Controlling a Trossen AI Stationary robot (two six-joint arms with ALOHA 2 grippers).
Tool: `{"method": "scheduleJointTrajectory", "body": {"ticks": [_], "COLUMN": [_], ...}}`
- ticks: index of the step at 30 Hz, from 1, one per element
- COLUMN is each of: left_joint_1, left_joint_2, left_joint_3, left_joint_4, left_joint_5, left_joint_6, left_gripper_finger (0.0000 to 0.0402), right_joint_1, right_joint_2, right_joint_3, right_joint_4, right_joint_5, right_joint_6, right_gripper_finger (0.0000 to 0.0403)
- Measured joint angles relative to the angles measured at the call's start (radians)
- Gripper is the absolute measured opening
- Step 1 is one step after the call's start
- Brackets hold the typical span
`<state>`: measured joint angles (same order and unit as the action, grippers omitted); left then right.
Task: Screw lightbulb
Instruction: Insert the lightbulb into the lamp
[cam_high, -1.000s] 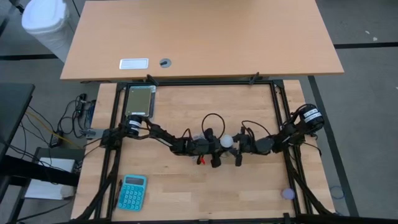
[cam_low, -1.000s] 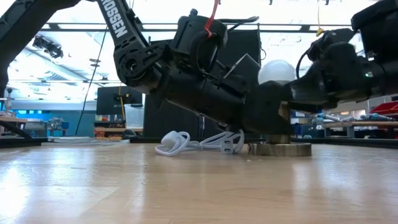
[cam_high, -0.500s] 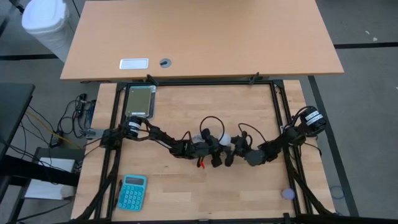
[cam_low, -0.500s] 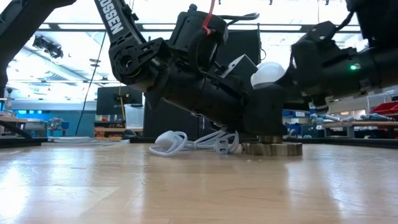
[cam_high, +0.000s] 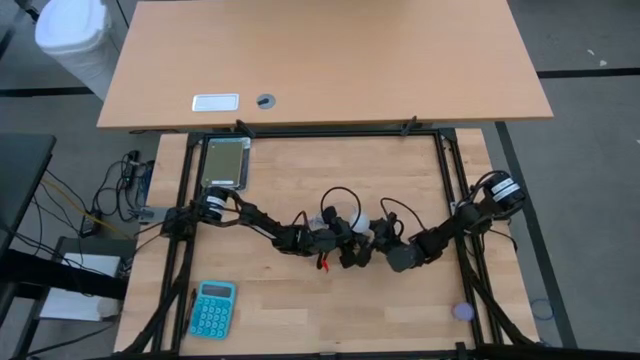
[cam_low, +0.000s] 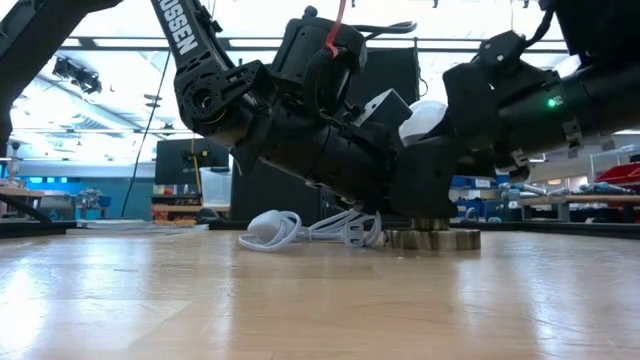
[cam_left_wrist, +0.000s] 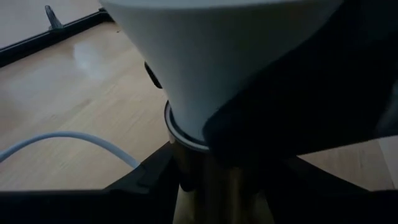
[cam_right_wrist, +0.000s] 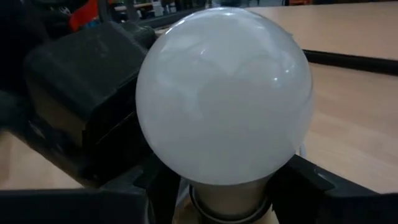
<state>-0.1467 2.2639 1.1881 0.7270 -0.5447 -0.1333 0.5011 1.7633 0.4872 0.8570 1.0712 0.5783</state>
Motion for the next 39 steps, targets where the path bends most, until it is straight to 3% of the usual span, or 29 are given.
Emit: {"method": "scheduleJointTrajectory", "body": {"ticks": [8,15,19,26,34,39], "left_joint_1": [0.000,0.006,0.017,0.048,0.085,0.089], "left_joint_2": [0.001,0.002,0.002,0.002,0.004,0.004], "left_joint_3": [0.001,0.003,0.002,0.001,-0.001,0.003], "left_joint_4": [0.003,0.018,0.019,0.034,0.071,0.077], "left_joint_5": [0.018,0.157,0.286,0.598,0.927,1.002], "left_joint_6": [0.009,0.057,0.094,0.150,0.149,0.117], "left_gripper_finger": [0.0194,0.0193,0.0193,0.0193,0.0193,0.0193], "right_joint_1": [0.009,0.027,0.028,-0.032,-0.159,-0.221], "right_joint_2": [-0.016,-0.156,-0.234,-0.297,-0.280,-0.244], "right_joint_3": [-0.086,-0.231,-0.327,-0.420,-0.387,-0.330], "right_joint_4": [0.215,0.242,0.241,0.329,0.344,0.356], "right_joint_5": [-0.128,-0.299,-0.409,-0.612,-0.919,-1.082], "right_joint_6": [-0.110,-0.215,-0.275,-0.390,-0.473,-0.520], "right_gripper_finger": [0.0321,0.0383,0.0387,0.0364,0.0338,0.0332]}}
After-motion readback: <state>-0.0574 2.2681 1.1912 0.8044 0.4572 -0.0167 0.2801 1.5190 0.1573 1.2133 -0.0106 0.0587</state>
